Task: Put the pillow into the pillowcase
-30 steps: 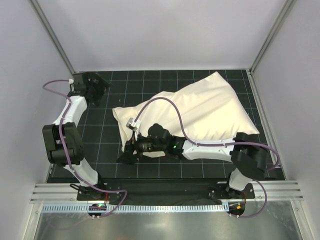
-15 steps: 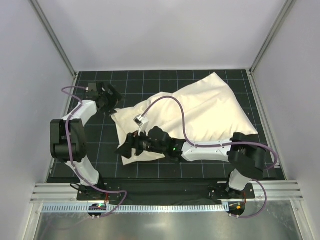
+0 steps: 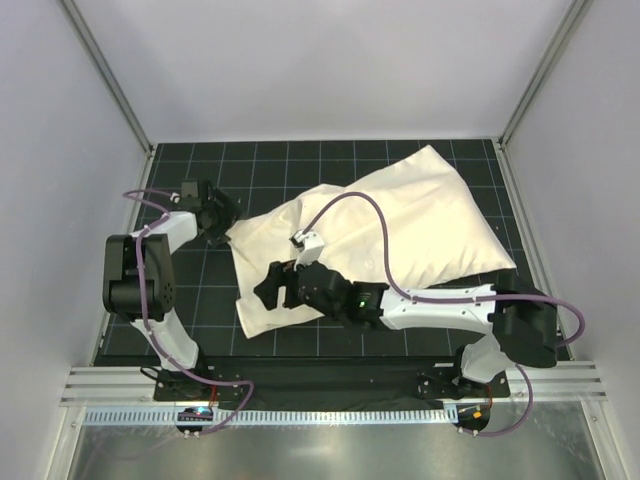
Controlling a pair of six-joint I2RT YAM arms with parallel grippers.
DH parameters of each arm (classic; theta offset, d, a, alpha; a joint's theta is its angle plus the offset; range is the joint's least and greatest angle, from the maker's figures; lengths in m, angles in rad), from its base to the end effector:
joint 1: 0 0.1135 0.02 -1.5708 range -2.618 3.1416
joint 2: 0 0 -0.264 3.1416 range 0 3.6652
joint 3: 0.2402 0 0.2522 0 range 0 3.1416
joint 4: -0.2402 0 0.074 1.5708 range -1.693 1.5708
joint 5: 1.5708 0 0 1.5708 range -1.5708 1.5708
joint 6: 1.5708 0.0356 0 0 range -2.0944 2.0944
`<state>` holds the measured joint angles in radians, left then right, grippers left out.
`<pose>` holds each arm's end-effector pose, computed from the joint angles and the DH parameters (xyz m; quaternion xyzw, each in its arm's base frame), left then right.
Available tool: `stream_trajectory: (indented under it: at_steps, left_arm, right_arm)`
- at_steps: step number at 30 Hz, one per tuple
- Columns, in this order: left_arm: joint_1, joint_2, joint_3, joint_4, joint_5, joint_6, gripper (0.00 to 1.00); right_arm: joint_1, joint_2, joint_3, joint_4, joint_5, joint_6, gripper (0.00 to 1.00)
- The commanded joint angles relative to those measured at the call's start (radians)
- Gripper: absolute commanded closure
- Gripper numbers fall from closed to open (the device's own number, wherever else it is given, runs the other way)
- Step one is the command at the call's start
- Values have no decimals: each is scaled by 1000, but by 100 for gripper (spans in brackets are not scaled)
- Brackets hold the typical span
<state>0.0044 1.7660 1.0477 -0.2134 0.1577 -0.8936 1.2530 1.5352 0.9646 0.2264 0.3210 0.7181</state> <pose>0.3603 -0.0040 0.1688 -0.3885 0.8634 -0.2022 0.2506 0.1202 0.3296 0.2591 -0.1246 0.8029 0.4014 0.4228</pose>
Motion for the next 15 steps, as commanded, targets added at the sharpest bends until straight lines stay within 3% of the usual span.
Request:
stream_trajectory:
  at_steps: [1, 2, 4, 5, 7, 8, 9, 15]
  left_arm:
    - [5, -4, -18, 100, -46, -16, 21]
    - [5, 1, -31, 121, -46, -33, 32]
    - [5, 25, -35, 155, -40, -36, 43]
    - [5, 39, -29, 166, -41, -34, 57]
    - [5, 67, 1, 166, -55, -22, 73]
    - [5, 73, 11, 164, -63, -19, 94]
    - [5, 81, 35, 166, -75, -15, 100]
    - [20, 191, 187, 118, -66, -13, 100]
  right_arm:
    - [0, -104, -12, -68, 142, 12, 20]
    - [0, -122, -12, -91, 165, 14, 20]
    - [0, -182, -10, -175, 232, 15, 20]
    - [0, -204, -10, -202, 256, 17, 20]
    - [0, -268, -13, -289, 320, 21, 20]
    - [-1, -288, -20, -312, 340, 23, 19]
    - [0, -311, -24, -334, 363, 21, 20]
    - [-32, -454, -47, -574, 553, 75, 17]
